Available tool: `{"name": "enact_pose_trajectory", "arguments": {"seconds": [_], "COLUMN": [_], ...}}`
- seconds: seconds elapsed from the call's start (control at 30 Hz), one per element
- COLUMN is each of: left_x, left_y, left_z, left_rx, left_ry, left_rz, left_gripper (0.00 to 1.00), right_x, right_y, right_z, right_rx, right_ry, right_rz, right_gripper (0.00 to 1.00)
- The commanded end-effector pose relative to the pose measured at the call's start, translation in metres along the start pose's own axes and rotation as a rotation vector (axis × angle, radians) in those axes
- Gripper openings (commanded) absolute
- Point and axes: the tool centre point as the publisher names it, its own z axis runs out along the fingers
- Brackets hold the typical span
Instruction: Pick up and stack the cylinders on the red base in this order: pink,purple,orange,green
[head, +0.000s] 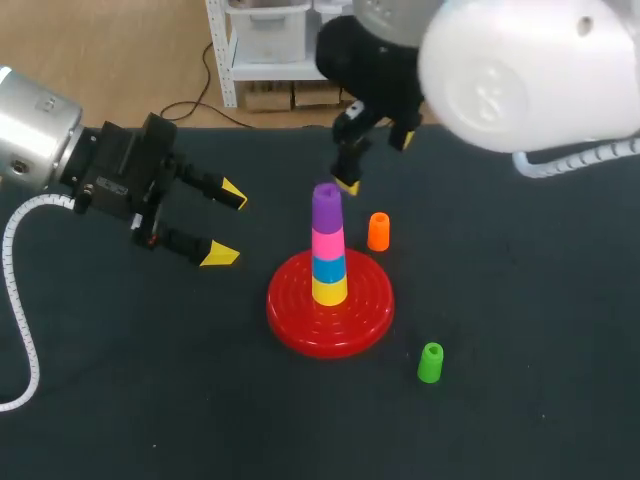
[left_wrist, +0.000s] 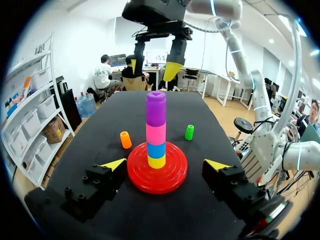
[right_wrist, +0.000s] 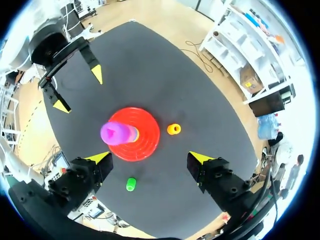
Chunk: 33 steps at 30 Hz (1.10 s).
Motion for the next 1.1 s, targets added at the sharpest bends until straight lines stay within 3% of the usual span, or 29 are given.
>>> {"name": "enact_pose_trajectory", "arguments": {"seconds": [0.03,0.47,1.1], "left_x": [0.001,0.001,0.001], "left_y": [0.0,0.0,0.0], "left_z": [0.0,0.0,0.0], "left_rx": [-0.001,-0.001,-0.001], "left_ry": [-0.003,-0.003,-0.003], "left_rz": [0.003,0.003,0.003], "left_gripper": [1.0,1.0,1.0], "right_x": [0.012,0.011,-0.011], "right_y": [-0.007,-0.039,-0.072], "right_z": [0.006,0.044,0.155], "right_rx": [-0.005,-0.006,-0.025], "right_ry": [-0.088,-0.051,0.098], "right_rz": [0.018,0.079,0.167], "right_gripper": [1.0,1.0,1.0]}}
